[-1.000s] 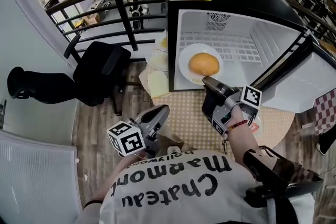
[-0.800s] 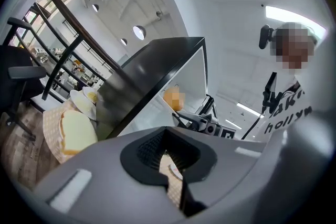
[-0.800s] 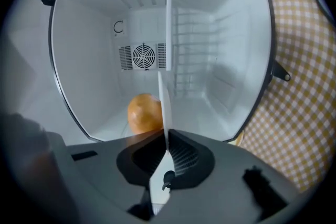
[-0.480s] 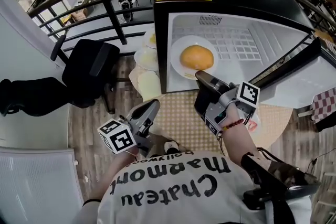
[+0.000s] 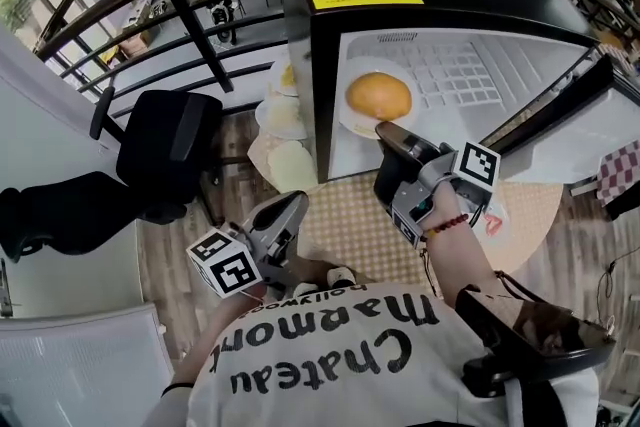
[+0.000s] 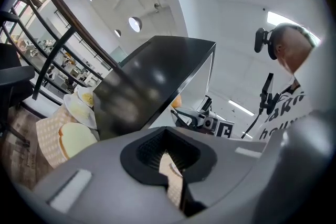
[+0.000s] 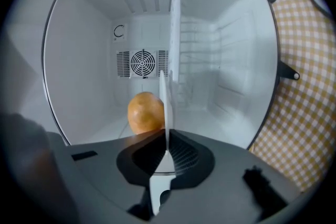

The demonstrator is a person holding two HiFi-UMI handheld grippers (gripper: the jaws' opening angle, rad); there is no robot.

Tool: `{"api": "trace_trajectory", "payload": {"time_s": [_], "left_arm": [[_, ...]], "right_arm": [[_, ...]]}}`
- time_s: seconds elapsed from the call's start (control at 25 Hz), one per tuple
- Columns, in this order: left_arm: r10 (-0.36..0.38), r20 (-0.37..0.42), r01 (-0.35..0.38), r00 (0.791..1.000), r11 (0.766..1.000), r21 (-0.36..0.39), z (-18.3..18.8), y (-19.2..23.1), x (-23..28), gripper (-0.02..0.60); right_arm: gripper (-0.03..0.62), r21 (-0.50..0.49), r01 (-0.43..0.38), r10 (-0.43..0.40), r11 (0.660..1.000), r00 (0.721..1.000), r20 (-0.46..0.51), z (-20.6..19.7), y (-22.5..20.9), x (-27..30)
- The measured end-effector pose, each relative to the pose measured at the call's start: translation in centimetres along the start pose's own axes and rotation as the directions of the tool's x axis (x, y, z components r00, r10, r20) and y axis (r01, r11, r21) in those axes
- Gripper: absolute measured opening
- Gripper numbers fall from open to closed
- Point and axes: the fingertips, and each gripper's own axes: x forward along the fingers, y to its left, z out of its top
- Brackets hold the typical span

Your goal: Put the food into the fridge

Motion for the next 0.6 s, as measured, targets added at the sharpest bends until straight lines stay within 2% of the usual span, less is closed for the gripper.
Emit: {"api": "trace_trajectory", "payload": {"time_s": [0.6], "left_arm": [[-0.053, 0.005, 0.052, 0.999, 0.998, 0.038, 3.8, 0.8, -2.1, 0.000]], "right_arm": [[0.028, 0.008, 0.060, -0.061, 0.998, 0.989, 0.137, 0.2, 0.6, 1.6]]}}
